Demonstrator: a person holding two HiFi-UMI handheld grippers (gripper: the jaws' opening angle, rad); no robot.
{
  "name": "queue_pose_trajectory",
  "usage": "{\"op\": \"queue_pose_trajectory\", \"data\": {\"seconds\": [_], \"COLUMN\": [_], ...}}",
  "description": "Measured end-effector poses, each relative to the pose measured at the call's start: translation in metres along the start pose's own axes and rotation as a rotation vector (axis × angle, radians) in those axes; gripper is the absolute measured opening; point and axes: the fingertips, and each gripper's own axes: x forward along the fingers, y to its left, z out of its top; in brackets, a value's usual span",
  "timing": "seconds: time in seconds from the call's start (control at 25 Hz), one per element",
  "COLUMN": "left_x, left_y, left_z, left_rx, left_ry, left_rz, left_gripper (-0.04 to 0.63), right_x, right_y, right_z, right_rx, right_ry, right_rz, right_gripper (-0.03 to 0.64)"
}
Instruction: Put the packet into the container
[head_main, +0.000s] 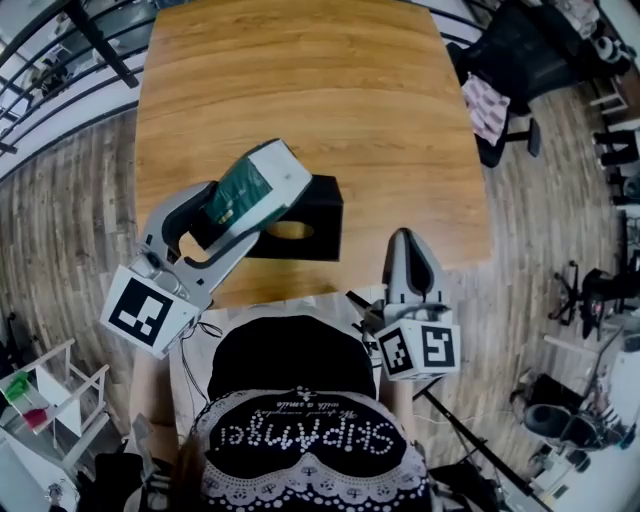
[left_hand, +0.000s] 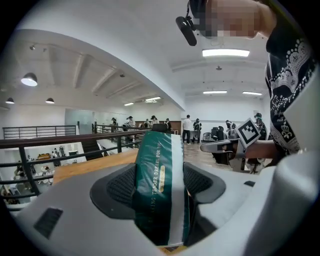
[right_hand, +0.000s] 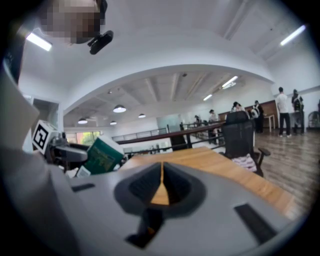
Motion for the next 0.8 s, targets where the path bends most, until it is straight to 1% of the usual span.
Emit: {"op": "queue_pose_trajectory", "data": {"seconds": [0.08,0.16,0.28,0.36,0.8], "left_x": [0.013,0.024,0.037,0.043,0.061], "left_y": [-0.007,-0.015,-0.026,-0.029,-0.036], "left_z": [-0.005,-0.011,-0.019,-0.022,-0.041], "left_rx": [0.016,0.050,0.094,0.107,0.143], "left_ry": [0.052,0.089,0.112,0.119,0.184], "left_rz": [-0.057,-0.111,-0.165,-0.182,-0.214], "left_gripper": [0.328,0.328,0.328,0.328,0.328], "right_x": [0.001,0.000,-0.003,-0.003,0.003], "right_y": [-0.006,-0.011,-0.019,-0.022,-0.028], "right_z": [-0.001,-0.002,-0.003,-0.003,0.002], "right_rx": [0.007,0.013,0.017,0.019,0.019], "right_ry": [-0.002,0.000,0.008,0.008,-0.005], "right_rz": [-0.012,-0.021,-0.033,-0.037,-0.011], "right_gripper": [0.035,0.035,0.035,0.035,0.035]}}
